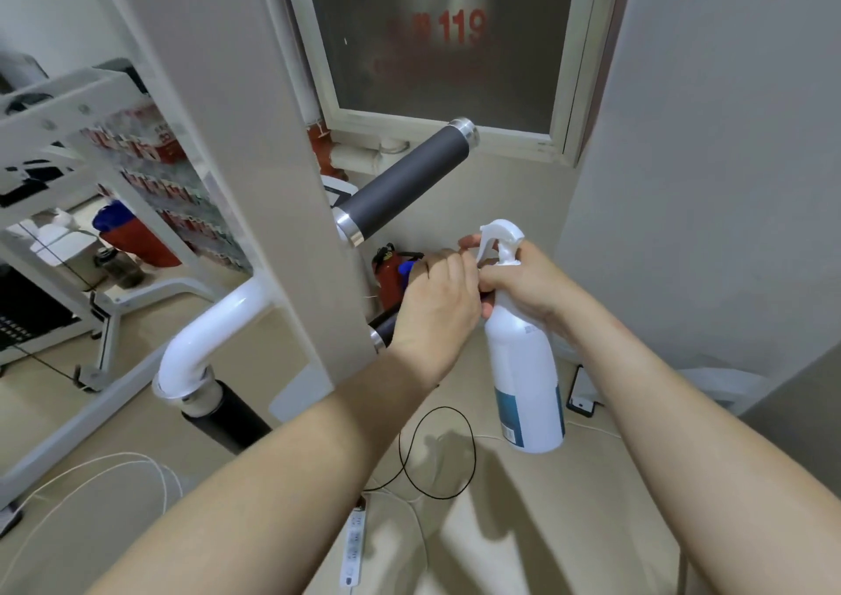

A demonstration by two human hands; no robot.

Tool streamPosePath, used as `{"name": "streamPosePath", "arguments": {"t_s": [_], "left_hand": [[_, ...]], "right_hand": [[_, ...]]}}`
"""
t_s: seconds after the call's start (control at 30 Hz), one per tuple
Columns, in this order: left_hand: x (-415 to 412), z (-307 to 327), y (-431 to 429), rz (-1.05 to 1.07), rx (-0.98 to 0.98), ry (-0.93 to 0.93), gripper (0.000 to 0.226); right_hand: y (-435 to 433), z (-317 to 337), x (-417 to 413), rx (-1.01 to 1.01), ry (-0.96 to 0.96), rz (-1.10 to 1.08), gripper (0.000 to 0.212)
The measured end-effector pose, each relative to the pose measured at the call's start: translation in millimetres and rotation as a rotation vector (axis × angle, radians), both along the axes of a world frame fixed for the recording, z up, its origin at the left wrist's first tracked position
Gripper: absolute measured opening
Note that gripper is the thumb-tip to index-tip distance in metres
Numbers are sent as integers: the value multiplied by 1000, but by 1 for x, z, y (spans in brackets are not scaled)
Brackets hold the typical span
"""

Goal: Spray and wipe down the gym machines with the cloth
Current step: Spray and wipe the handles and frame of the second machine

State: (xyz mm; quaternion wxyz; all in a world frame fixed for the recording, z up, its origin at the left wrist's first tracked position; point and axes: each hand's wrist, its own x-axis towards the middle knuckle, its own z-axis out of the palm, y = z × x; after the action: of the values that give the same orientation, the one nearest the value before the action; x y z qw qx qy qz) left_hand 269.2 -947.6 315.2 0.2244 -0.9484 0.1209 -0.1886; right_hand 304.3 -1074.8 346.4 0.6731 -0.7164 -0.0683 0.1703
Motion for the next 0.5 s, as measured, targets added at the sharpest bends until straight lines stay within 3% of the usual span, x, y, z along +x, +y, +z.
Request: {"name": "streamPosePath", "arguments": {"t_s": [0.1,0.23,0.3,0.5], "left_hand": [[-15,14,7,6,16,-13,52],[-33,39,18,184,77,256,68],[-44,44,19,247,152,290,61],[-29,25,-4,239,-103,220,61]], "right_hand": [[6,1,-7,9,17,11,44],[11,2,-6,-127,-37,-16,46],[15,4,-6,-161,-48,-57,42],[2,11,0,-53,15,-120,37]]}}
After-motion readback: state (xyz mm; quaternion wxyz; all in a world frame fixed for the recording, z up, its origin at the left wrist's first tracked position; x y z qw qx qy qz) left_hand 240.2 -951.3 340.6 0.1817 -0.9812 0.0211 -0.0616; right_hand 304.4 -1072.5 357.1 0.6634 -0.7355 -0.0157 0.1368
